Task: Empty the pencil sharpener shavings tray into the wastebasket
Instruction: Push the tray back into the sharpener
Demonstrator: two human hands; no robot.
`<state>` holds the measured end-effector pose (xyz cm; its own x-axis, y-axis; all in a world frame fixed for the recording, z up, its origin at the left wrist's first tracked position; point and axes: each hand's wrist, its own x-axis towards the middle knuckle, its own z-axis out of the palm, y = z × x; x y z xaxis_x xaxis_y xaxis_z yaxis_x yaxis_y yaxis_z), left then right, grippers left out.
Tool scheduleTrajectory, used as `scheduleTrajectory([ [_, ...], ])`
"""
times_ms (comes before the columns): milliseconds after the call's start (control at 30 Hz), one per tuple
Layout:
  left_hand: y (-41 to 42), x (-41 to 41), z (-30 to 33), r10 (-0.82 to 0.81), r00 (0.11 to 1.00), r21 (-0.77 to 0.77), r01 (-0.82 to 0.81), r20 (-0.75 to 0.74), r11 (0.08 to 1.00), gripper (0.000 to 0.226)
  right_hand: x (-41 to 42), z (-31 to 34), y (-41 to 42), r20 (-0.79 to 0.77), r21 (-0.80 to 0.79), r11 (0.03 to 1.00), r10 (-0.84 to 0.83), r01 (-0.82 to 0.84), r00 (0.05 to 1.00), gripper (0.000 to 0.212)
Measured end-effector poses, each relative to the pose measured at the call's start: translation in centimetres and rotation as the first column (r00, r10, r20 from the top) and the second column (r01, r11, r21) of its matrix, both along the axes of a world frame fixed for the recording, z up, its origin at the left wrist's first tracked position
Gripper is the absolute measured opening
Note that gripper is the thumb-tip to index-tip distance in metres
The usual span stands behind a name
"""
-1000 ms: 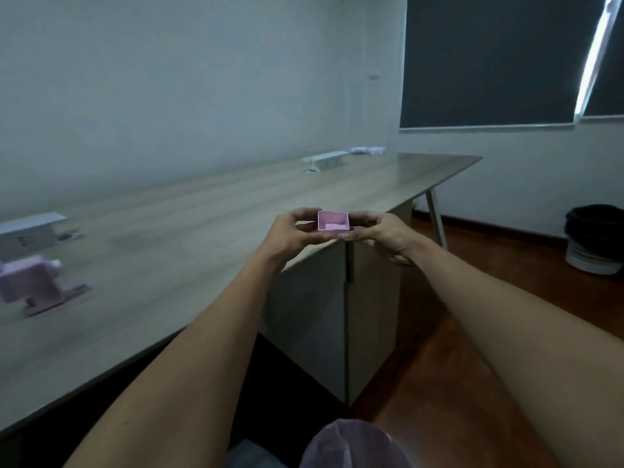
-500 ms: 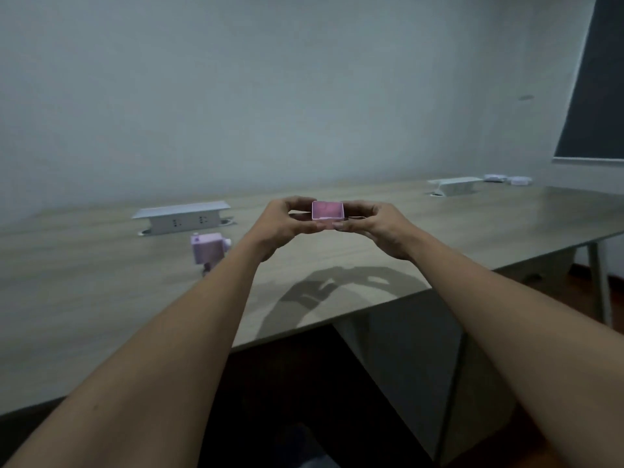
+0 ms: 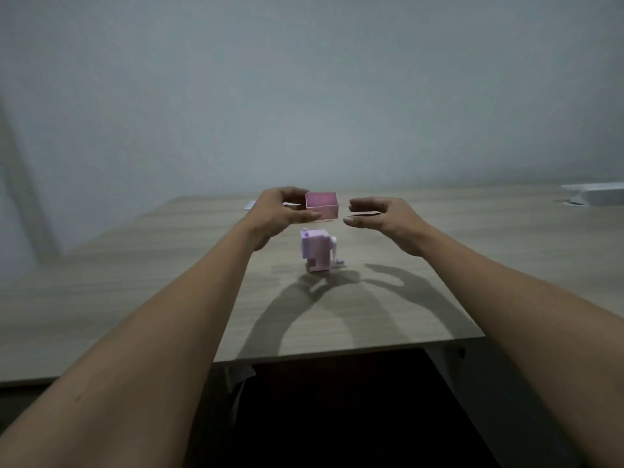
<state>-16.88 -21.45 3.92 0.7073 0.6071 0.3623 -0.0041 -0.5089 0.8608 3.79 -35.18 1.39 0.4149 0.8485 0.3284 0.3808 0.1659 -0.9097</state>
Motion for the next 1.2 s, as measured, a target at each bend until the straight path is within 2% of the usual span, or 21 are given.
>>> scheduleTrajectory([
  [267,6.0,-4.8,-4.3,0.139,0.990,-0.085,-0.140,-0.019,0.986,0.051,-0.6,-3.2,3.4,0.037,-0.038,0.999,-0.005,0.006,0.999,0.057],
  [467,7.2,-5.1,-7.8,0.148,0.980,-0.160,-0.169,-0.135,0.973,0.048,-1.1,-4.4,5.1,-0.001,-0.043,0.997,0.063,-0.063,0.998,0.059],
  [567,7.0,-4.2,-9.0,0.142,0.972,-0.189,-0.178,-0.187,0.966,0.046,-1.0,-4.9,5.6,0.035,-0.060,0.996,0.073,-0.071,0.997,0.058],
  [800,6.8,-1.9,-9.8,0.076,0.973,-0.222,-0.125,-0.217,0.967,0.044,-0.3,-5.9,6.2,0.069,-0.020,0.998,0.067,-0.066,0.995,0.054],
  [933,6.5,-0.8,-10.1,0.035,0.982,-0.249,-0.081,-0.185,0.965,0.047,-0.4,-6.0,6.4,0.088,0.003,0.998,0.064,-0.065,0.994,0.054],
  [1200,5.1,2.0,-10.2,0.008,0.982,-0.194,-0.045,-0.187,0.980,0.045,-0.2,-6.7,6.8,0.063,0.034,0.998,0.058,-0.060,0.996,0.054],
])
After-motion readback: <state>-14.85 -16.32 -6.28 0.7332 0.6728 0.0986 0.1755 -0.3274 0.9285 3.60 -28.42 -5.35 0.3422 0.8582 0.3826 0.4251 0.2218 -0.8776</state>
